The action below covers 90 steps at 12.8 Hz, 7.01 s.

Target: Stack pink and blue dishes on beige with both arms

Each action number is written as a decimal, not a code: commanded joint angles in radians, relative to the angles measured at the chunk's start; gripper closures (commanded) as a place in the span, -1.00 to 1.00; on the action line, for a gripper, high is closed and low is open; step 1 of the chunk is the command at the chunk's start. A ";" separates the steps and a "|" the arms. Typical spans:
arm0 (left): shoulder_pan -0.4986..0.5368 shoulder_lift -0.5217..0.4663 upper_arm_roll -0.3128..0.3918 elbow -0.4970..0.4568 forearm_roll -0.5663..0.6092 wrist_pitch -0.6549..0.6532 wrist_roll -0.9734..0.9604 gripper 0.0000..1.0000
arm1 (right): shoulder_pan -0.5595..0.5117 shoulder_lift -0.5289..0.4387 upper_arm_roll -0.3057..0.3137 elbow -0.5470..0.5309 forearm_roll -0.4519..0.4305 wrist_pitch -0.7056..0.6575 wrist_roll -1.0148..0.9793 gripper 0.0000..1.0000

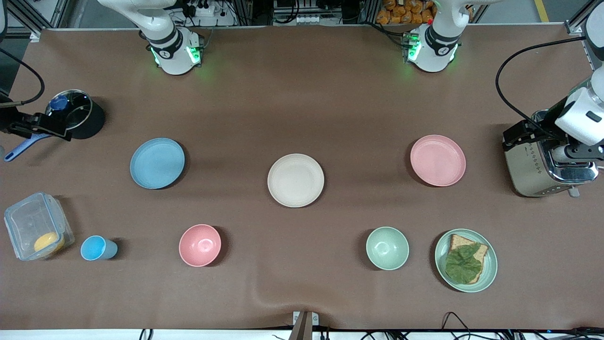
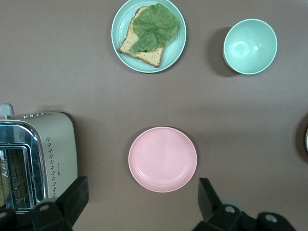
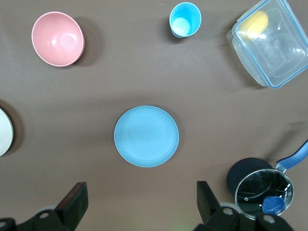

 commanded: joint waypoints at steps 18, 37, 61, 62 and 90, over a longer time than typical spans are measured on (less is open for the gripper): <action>0.013 0.097 -0.001 -0.025 -0.012 -0.045 0.018 -1.00 | -0.194 0.084 0.009 -0.322 0.044 0.294 -0.343 -1.00; 0.178 0.441 -0.012 -0.387 -0.187 0.473 0.550 0.11 | -0.216 0.418 0.032 -0.516 0.260 0.642 -0.653 -1.00; -0.263 0.647 -0.259 0.153 -0.218 0.444 -0.269 1.00 | -0.202 0.469 0.037 -0.266 0.260 0.287 -0.636 1.00; -0.283 0.660 -0.259 0.153 -0.218 0.482 -0.278 1.00 | -0.200 0.469 0.037 -0.263 0.260 0.287 -0.618 1.00; 0.014 0.167 -0.227 0.153 0.085 0.100 -0.221 -1.00 | 0.479 0.567 0.038 -0.028 0.501 0.354 0.303 1.00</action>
